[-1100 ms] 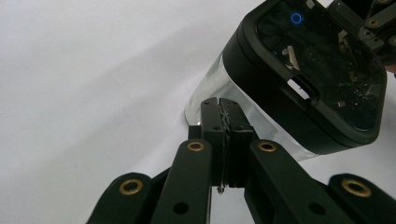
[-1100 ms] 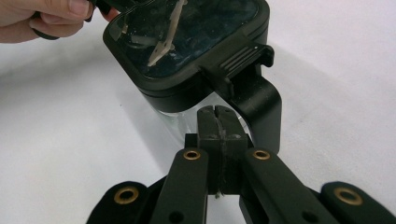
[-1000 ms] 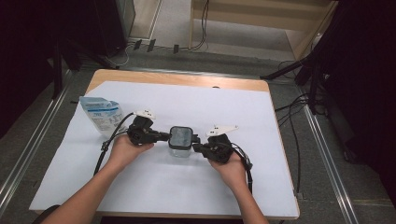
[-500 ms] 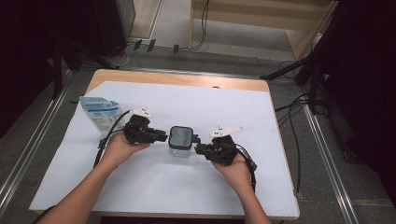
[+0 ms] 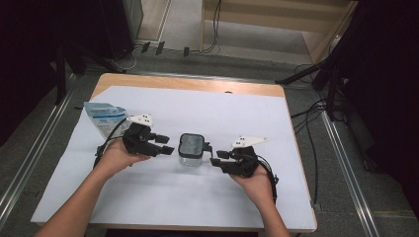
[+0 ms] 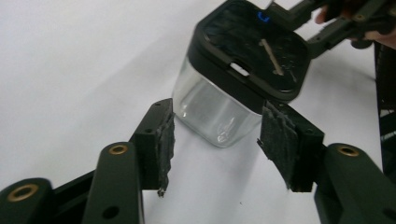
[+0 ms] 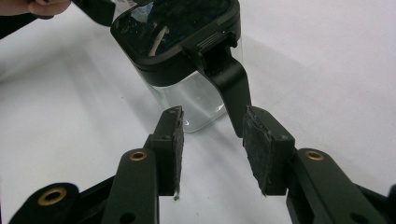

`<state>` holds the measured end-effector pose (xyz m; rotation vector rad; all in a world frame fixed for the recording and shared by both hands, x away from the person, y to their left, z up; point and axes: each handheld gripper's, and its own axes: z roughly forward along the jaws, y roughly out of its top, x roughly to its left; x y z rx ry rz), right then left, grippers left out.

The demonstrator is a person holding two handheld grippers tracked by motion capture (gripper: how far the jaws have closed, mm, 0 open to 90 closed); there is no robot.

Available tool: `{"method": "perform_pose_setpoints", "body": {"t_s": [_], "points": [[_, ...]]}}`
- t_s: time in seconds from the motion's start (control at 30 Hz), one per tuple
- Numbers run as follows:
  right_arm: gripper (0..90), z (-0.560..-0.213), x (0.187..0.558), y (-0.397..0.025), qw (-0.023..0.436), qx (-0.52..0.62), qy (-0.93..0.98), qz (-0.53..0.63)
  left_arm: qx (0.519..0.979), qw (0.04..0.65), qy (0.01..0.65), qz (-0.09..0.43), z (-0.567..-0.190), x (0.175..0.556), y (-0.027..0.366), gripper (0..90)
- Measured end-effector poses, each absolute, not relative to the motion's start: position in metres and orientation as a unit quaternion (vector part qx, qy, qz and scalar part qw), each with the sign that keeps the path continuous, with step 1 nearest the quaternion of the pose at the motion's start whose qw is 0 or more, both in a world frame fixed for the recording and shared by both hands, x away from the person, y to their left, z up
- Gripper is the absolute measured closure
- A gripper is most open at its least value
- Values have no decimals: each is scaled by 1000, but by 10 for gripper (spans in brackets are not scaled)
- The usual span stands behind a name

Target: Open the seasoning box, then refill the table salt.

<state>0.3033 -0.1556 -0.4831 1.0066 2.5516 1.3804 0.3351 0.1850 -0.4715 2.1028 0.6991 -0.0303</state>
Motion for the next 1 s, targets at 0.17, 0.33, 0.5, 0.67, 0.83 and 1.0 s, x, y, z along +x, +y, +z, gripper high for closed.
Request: {"method": "perform_pose_setpoints", "body": {"t_s": [0.17,0.33,0.5,0.67,0.83,1.0], "points": [[600,-483,305,-154,33,330,832,445,861,440,254,3,-470,331,184,427],[613,-481,303,-157,35,333,829,448,856,462,232,-25,-465,335,186,382],[622,-480,304,-158,34,343,825,449,846,483,220,-50,-463,339,187,271],[622,-481,307,-157,35,344,824,449,854,473,211,-45,-458,346,184,210],[625,-481,310,-155,35,345,824,449,858,471,200,-42,-458,346,179,172],[641,-481,311,-155,33,345,821,453,865,463,187,-53,-463,347,172,138]]}}
